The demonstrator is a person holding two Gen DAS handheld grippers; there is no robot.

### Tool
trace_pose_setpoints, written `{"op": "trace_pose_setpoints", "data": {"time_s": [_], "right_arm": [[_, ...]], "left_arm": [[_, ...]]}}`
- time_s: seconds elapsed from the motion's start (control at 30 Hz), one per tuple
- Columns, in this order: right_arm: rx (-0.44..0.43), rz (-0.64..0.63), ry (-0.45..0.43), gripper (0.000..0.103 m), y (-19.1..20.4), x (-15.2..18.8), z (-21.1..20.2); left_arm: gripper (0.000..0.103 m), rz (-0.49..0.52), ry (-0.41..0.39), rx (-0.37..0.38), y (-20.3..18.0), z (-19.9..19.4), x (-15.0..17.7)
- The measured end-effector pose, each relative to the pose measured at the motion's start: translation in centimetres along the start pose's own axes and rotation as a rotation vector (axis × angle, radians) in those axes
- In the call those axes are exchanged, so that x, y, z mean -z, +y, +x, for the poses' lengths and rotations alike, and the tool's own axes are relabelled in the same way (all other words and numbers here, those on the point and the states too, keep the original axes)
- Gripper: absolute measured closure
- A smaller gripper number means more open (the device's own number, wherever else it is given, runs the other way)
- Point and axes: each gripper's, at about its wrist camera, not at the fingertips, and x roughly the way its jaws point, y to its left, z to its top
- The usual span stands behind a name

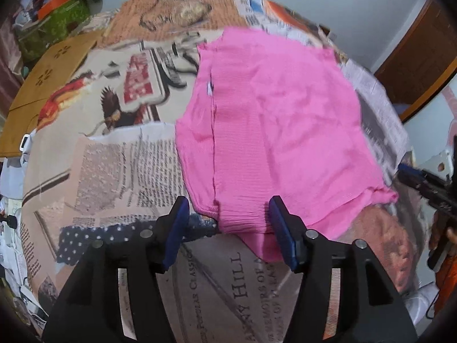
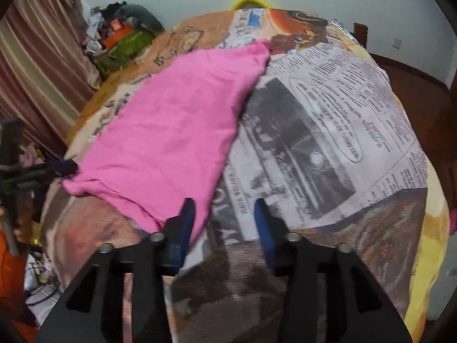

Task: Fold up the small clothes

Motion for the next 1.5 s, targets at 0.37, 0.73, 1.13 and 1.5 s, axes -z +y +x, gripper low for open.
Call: {"op": "trace_pose_setpoints", "data": {"time_s": [0.37,0.73,1.13,1.5], "right_arm": [[-0.059,-0.048,0.082,0.058,2.5,0.2,3.8],[-0.093,-0.082,0.051,0.098,3.0,0.6,3.6],[-0.106,-0.066,-0.151,0.098,1.7,-4.2,-1.5],[-0.074,-0.102,-0.232,0.098,0.9,-9.7,-1.0]], "left_arm": [[0.084,-0.009,-0.001,0.097,-0.4,0.9,-0.2],[0.091,0.07,-0.057,0.017,-2.3,-0.9,-0.8],[0.091,0.09,-0.192,0.046,-4.0,-3.8,-7.1],[0.091,0.014,-0.195,0.085,-2.9,-1.5,-14.7]]}}
